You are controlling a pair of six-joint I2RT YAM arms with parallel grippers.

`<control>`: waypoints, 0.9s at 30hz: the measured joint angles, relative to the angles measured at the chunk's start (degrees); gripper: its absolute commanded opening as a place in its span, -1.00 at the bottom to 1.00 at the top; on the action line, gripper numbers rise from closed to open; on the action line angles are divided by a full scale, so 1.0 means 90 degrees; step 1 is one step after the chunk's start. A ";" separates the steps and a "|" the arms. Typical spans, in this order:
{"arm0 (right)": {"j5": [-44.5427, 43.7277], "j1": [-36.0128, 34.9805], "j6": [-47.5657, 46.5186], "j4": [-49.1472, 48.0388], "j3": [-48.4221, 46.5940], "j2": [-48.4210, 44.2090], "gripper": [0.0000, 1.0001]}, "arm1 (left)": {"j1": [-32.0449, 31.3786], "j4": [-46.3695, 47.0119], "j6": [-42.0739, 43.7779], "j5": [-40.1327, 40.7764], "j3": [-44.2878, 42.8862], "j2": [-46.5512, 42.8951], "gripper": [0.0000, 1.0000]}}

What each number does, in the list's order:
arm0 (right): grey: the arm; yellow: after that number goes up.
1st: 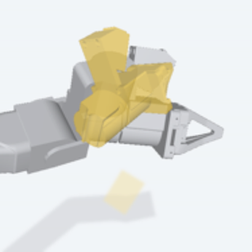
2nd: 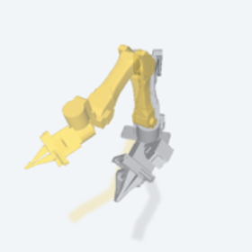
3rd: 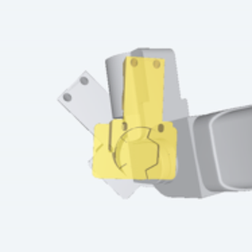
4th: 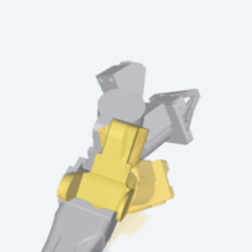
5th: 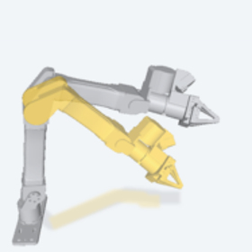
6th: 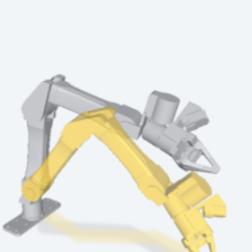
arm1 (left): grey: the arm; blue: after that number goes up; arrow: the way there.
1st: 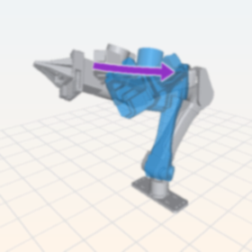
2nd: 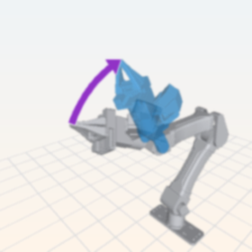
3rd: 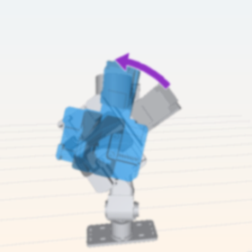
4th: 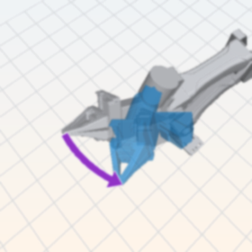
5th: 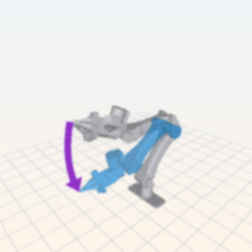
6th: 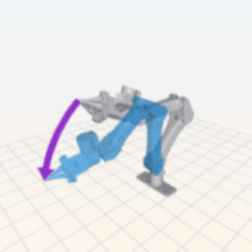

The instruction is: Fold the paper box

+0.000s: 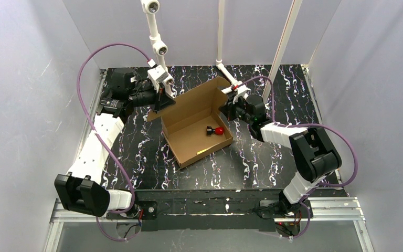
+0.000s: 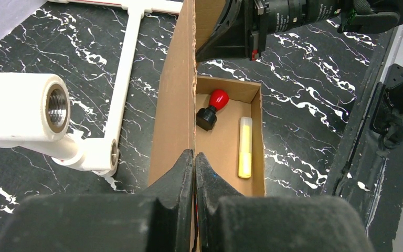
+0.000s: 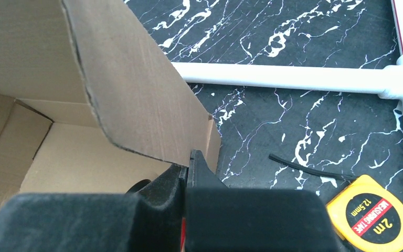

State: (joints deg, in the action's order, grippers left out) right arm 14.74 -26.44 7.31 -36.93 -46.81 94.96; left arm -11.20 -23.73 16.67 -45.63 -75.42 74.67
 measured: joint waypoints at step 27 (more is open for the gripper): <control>-0.0070 -0.0447 -0.0049 0.0272 0.0668 -0.0372 -0.41 | 0.0000 -0.0010 0.0034 -0.0478 0.0996 -0.1035 -1.00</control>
State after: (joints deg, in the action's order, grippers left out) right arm 14.11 -30.46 6.87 -34.48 -40.80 91.61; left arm -11.20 -23.81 16.97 -49.93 -66.46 65.36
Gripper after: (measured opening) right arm 0.193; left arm 0.012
